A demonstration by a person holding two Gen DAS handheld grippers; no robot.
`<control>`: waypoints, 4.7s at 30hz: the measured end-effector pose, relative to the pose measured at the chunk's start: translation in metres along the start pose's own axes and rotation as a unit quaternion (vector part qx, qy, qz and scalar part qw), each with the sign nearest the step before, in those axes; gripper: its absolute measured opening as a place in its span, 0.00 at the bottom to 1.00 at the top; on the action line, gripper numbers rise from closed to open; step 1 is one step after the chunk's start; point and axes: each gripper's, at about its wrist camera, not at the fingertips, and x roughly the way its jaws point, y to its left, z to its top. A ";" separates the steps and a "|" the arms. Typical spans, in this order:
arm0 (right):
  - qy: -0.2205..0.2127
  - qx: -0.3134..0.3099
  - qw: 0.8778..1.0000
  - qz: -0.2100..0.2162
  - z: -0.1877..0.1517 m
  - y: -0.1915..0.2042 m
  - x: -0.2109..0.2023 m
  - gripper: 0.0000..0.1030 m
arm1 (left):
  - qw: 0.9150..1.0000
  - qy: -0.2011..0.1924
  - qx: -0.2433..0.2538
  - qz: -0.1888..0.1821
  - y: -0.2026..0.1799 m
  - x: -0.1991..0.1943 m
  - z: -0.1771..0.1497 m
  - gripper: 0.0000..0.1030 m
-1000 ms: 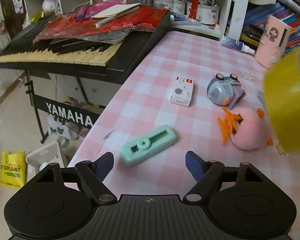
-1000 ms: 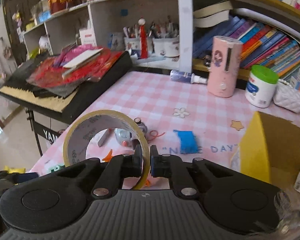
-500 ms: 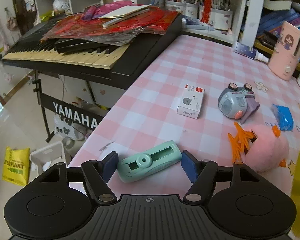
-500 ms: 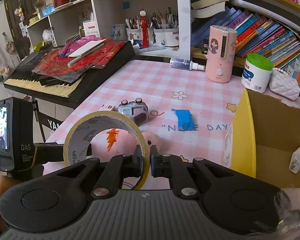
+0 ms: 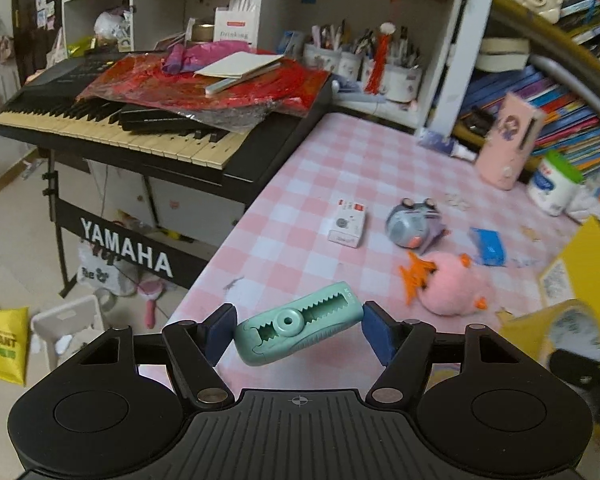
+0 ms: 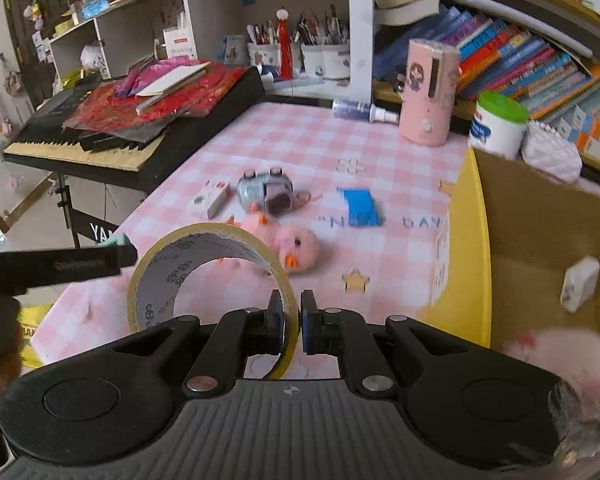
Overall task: Organize objects
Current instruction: 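Lift the tape roll with the right gripper while the left lifts the green dispenser, then carry the tape roll with the right gripper while the left carries the dispenser toward the yellow box, then lower the tape roll into the yellow box and open the right gripper while the left releases the dispenser inside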
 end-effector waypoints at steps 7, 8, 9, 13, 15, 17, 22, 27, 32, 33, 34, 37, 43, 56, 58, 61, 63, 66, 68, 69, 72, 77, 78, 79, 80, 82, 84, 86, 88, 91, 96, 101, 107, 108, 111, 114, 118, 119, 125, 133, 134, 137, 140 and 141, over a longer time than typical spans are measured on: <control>0.001 0.031 0.999 -0.010 -0.021 0.011 -0.018 0.08 | 0.999 -0.020 0.034 -0.030 0.002 -0.037 -0.019 0.66; 0.002 0.036 0.999 -0.012 -0.026 0.013 -0.021 0.08 | 0.999 -0.021 0.037 -0.033 0.004 -0.042 -0.023 0.66; 0.004 0.041 0.999 -0.012 -0.029 0.015 -0.024 0.08 | 0.998 -0.022 0.038 -0.036 0.006 -0.047 -0.026 0.66; 0.011 0.056 0.998 -0.012 -0.047 0.025 -0.037 0.08 | 0.998 -0.014 0.042 -0.047 0.018 -0.066 -0.042 0.66; 0.013 0.062 0.998 -0.012 -0.056 0.030 -0.045 0.08 | 0.998 -0.011 0.046 -0.052 0.023 -0.075 -0.049 0.66; 0.012 0.068 0.998 -0.012 -0.063 0.036 -0.052 0.08 | 0.997 -0.014 0.049 -0.057 0.027 -0.086 -0.055 0.66; 0.010 0.080 0.997 -0.015 -0.082 0.049 -0.072 0.08 | 0.996 -0.022 0.055 -0.068 0.037 -0.110 -0.069 0.66; 0.002 0.089 0.996 -0.023 -0.100 0.058 -0.093 0.08 | 0.994 -0.024 0.062 -0.081 0.042 -0.126 -0.080 0.66; -0.005 0.105 0.994 -0.035 -0.119 0.059 -0.112 0.08 | 0.992 -0.027 0.077 -0.100 0.039 -0.138 -0.092 0.66; -0.006 0.109 0.993 -0.039 -0.122 0.059 -0.115 0.08 | 0.991 -0.027 0.081 -0.104 0.037 -0.139 -0.094 0.66; -0.008 0.113 0.993 -0.043 -0.125 0.059 -0.118 0.08 | 0.990 -0.026 0.085 -0.109 0.035 -0.140 -0.095 0.66; -0.010 0.123 0.991 -0.055 -0.136 0.056 -0.128 0.08 | 0.987 -0.021 0.097 -0.123 0.029 -0.142 -0.100 0.66; -0.010 0.149 0.985 -0.082 -0.154 0.047 -0.145 0.08 | 0.980 -0.014 0.124 -0.154 0.010 -0.144 -0.107 0.66; -0.010 0.215 0.966 -0.141 -0.184 0.013 -0.172 0.08 | 0.961 0.001 0.183 -0.209 -0.037 -0.141 -0.118 0.66; -0.010 0.221 0.964 -0.147 -0.187 0.010 -0.174 0.08 | 0.959 0.002 0.189 -0.211 -0.043 -0.141 -0.118 0.66; -0.010 0.229 0.961 -0.157 -0.189 0.004 -0.176 0.08 | 0.958 0.003 0.191 -0.215 -0.050 -0.139 -0.118 0.66; -0.008 0.231 0.959 -0.161 -0.190 0.000 -0.177 0.08 | 0.957 0.004 0.192 -0.218 -0.054 -0.138 -0.118 0.66; -0.006 0.233 0.958 -0.165 -0.190 -0.006 -0.177 0.08 | 0.956 0.002 0.194 -0.221 -0.061 -0.138 -0.117 0.66; -0.005 0.234 0.958 -0.167 -0.189 -0.010 -0.177 0.08 | 0.956 0.000 0.195 -0.219 -0.067 -0.137 -0.116 0.66; -0.005 0.233 0.958 -0.167 -0.188 -0.012 -0.177 0.08 | 0.956 -0.001 0.196 -0.218 -0.069 -0.136 -0.115 0.66; -0.004 0.232 0.958 -0.169 -0.187 -0.020 -0.177 0.08 | 0.954 -0.009 0.202 -0.220 -0.080 -0.137 -0.114 0.66; -0.008 0.237 0.955 -0.177 -0.183 -0.039 -0.178 0.08 | 0.948 -0.033 0.212 -0.233 -0.102 -0.140 -0.108 0.66; -0.009 0.238 0.955 -0.178 -0.182 -0.044 -0.178 0.08 | 0.948 -0.039 0.212 -0.235 -0.106 -0.140 -0.106 0.66; -0.009 0.238 0.954 -0.179 -0.180 -0.048 -0.178 0.08 | 0.947 -0.044 0.212 -0.237 -0.111 -0.141 -0.105 0.66; -0.009 0.238 0.954 -0.181 -0.178 -0.053 -0.178 0.08 | 0.946 -0.048 0.212 -0.239 -0.116 -0.141 -0.104 0.66; -0.012 0.238 0.954 -0.183 -0.175 -0.062 -0.177 0.08 | 0.944 -0.058 0.216 -0.243 -0.127 -0.141 -0.100 0.66; -0.018 0.240 0.953 -0.186 -0.169 -0.074 -0.178 0.08 | 0.942 -0.070 0.221 -0.244 -0.140 -0.139 -0.094 0.66; -0.026 0.243 0.951 -0.189 -0.163 -0.087 -0.179 0.08 | 0.940 -0.083 0.224 -0.245 -0.153 -0.138 -0.088 0.66; -0.040 0.250 0.949 -0.190 -0.156 -0.102 -0.181 0.08 | 0.938 -0.088 0.224 -0.247 -0.165 -0.135 -0.080 0.66; -0.063 0.257 0.945 -0.194 -0.141 -0.127 -0.185 0.08 | 0.936 -0.102 0.225 -0.249 -0.186 -0.131 -0.068 0.66; -0.095 0.239 0.944 -0.206 -0.111 -0.167 -0.187 0.08 | 0.934 -0.124 0.234 -0.241 -0.221 -0.122 -0.053 0.66; -0.110 0.230 0.946 -0.201 -0.086 -0.205 -0.180 0.08 | 0.939 -0.115 0.234 -0.224 -0.248 -0.103 -0.051 0.66; -0.113 0.212 0.954 -0.180 -0.060 -0.232 -0.161 0.08 | 0.943 -0.097 0.244 -0.204 -0.277 -0.081 -0.058 0.67; -0.112 0.205 0.956 -0.176 -0.056 -0.234 -0.157 0.08 | 0.944 -0.094 0.245 -0.201 -0.281 -0.078 -0.058 0.67; -0.104 0.181 0.964 -0.163 -0.044 -0.242 -0.142 0.08 | 0.946 -0.085 0.248 -0.192 -0.290 -0.070 -0.061 0.67; -0.085 0.156 0.973 -0.146 -0.031 -0.251 -0.121 0.08 | 0.950 -0.070 0.246 -0.180 -0.295 -0.060 -0.063 0.67; -0.057 0.121 0.983 -0.129 -0.017 -0.255 -0.096 0.08 | 0.954 -0.049 0.251 -0.160 -0.299 -0.047 -0.066 0.67; -0.049 0.112 0.984 -0.126 -0.014 -0.256 -0.089 0.08 | 0.954 -0.045 0.251 -0.155 -0.299 -0.045 -0.066 0.67; -0.003 0.079 0.992 -0.102 -0.005 -0.255 -0.054 0.08 | 0.957 -0.028 0.252 -0.143 -0.302 -0.035 -0.068 0.67; 0.031 0.016 0.996 -0.086 0.018 -0.246 -0.020 0.09 | 0.958 -0.017 0.249 -0.144 -0.305 -0.028 -0.067 0.68; 0.039 0.009 0.996 -0.083 0.021 -0.246 -0.016 0.09 | 0.958 -0.019 0.247 -0.144 -0.305 -0.028 -0.066 0.68; 0.065 0.000 0.995 -0.079 0.025 -0.247 -0.001 0.10 | 0.958 -0.035 0.244 -0.147 -0.303 -0.032 -0.066 0.69; 0.080 0.000 0.994 -0.076 0.028 -0.250 0.008 0.12 | 0.956 -0.040 0.251 -0.149 -0.302 -0.035 -0.065 0.72; 0.085 0.004 0.994 -0.073 0.029 -0.252 0.010 0.12 | 0.955 -0.041 0.252 -0.149 -0.301 -0.036 -0.065 0.72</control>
